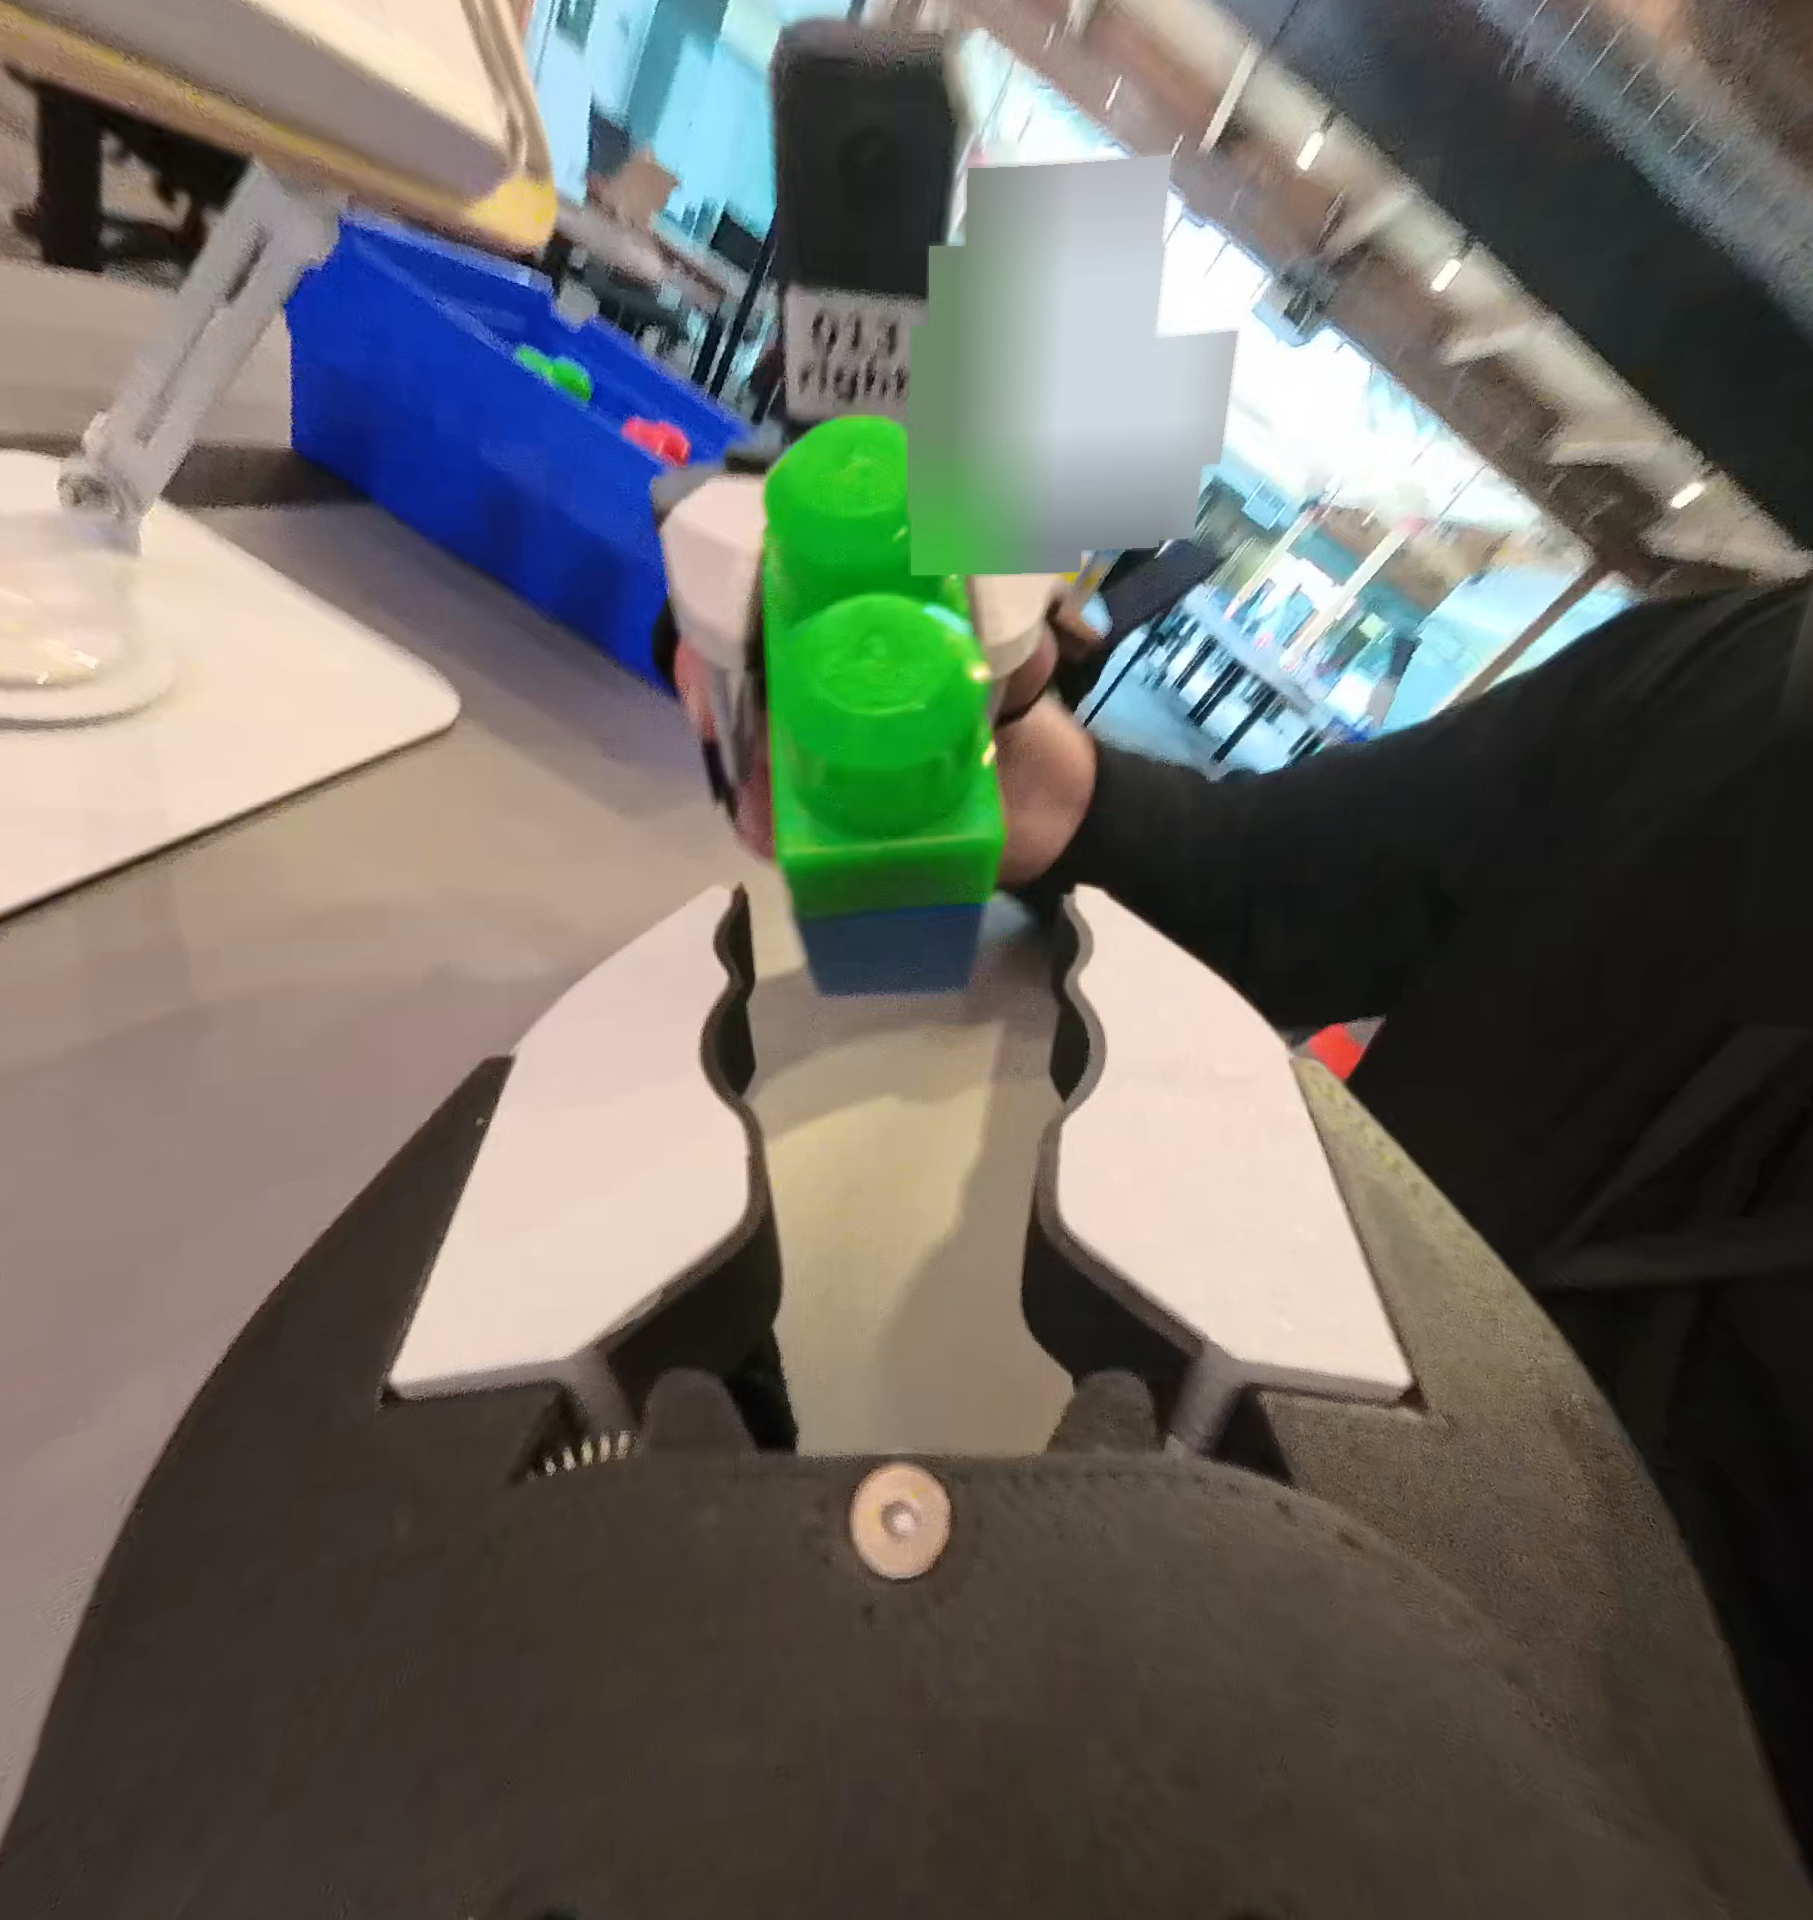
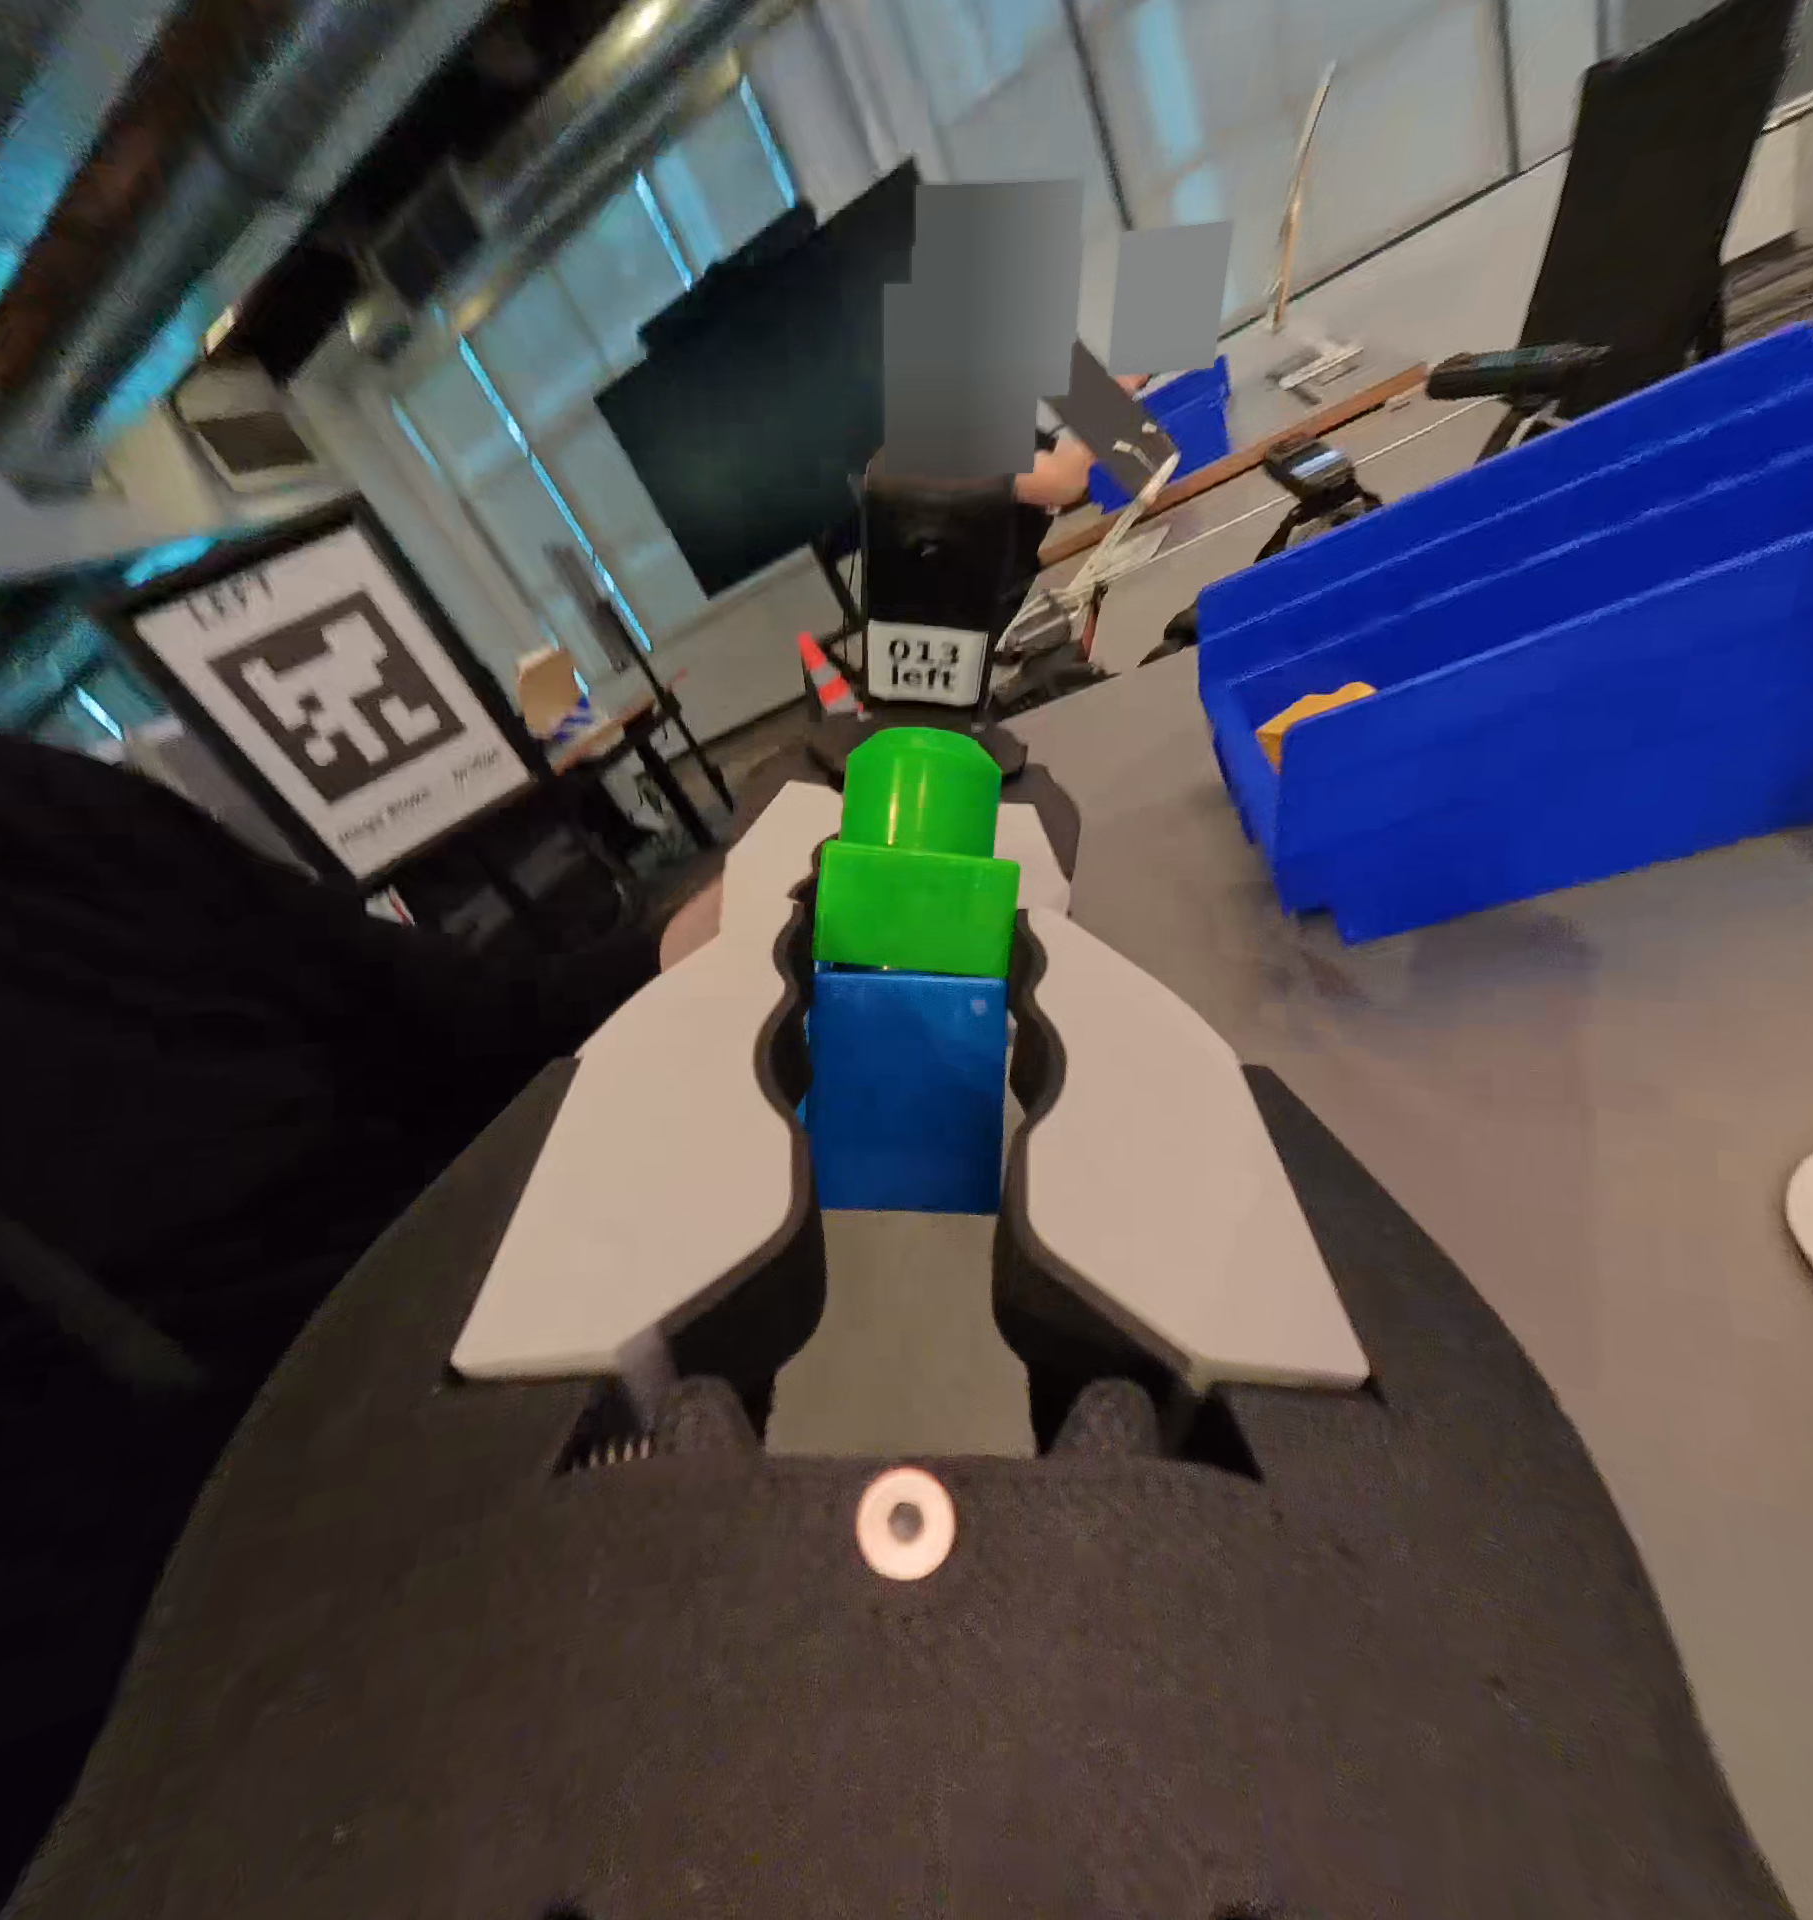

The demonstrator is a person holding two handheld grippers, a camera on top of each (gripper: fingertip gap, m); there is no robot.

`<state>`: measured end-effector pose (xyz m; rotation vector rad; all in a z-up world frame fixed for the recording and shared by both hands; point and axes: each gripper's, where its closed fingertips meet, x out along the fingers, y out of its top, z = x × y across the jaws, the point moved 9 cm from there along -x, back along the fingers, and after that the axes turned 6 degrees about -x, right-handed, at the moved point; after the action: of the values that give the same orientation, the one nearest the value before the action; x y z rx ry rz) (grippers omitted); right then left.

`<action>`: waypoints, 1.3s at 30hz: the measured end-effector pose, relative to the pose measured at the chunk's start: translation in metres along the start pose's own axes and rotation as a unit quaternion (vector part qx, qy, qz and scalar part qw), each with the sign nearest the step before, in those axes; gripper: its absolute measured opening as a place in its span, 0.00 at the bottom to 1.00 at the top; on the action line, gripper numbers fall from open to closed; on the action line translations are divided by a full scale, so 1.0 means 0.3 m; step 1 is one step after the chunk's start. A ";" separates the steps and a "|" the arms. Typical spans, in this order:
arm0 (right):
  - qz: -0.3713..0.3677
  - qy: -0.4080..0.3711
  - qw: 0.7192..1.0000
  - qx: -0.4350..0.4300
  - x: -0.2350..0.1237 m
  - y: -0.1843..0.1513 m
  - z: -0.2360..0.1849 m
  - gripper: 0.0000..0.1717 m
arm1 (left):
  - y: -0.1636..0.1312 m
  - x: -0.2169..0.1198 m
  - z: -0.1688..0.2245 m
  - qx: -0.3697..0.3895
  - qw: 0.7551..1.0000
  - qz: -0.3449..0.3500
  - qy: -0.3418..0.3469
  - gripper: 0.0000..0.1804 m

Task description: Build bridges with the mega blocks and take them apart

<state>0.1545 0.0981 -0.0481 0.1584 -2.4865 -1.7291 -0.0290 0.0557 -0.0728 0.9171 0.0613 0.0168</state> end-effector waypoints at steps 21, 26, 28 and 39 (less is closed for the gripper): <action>-0.016 0.032 0.999 0.017 0.025 -0.038 0.005 0.28 | 0.022 -0.032 -0.005 -0.021 0.997 0.079 -0.009 0.20; -0.015 0.018 1.000 0.019 0.026 -0.042 0.008 0.21 | 0.020 -0.024 -0.005 -0.017 0.997 0.079 -0.009 0.20; -0.004 0.015 1.000 0.021 0.029 -0.041 0.004 0.21 | 0.020 -0.026 -0.004 -0.016 0.996 0.086 -0.013 0.20; -0.003 0.022 1.000 0.016 0.040 -0.036 -0.016 0.21 | 0.036 -0.038 0.011 0.007 0.993 0.119 -0.019 0.29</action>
<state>0.1435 0.0883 -0.0561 0.2048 -2.4871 -1.6696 -0.0401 0.0593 -0.0616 0.9351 -0.0839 0.2216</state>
